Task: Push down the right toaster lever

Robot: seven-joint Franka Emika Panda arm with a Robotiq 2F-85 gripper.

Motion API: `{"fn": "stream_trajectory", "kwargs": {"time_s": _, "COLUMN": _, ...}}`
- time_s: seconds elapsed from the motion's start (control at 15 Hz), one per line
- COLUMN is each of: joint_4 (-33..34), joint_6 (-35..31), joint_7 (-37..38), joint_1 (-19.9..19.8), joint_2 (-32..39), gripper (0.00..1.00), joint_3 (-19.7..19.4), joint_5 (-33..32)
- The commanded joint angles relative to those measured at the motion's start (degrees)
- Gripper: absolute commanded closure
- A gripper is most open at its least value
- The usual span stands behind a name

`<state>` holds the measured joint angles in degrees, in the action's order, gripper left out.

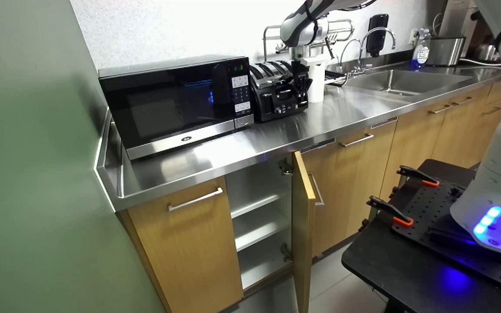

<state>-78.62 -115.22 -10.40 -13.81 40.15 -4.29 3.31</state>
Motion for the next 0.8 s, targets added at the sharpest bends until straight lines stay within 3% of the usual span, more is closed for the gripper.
{"fn": "stream_trajectory", "kwargs": {"time_s": 0.0, "joint_4": -2.7, "joint_6": -6.3, "joint_7": 1.7, "joint_1": 0.1, "joint_2": 0.1, "gripper": 1.0, "joint_3": -0.2, "joint_5": 0.5}}
{"fn": "stream_trajectory", "kwargs": {"time_s": 0.73, "joint_4": -10.5, "joint_6": -9.5, "joint_7": -2.3, "joint_1": -2.1, "joint_2": -15.0, "gripper": 1.0, "joint_3": 0.4, "joint_5": 4.8}}
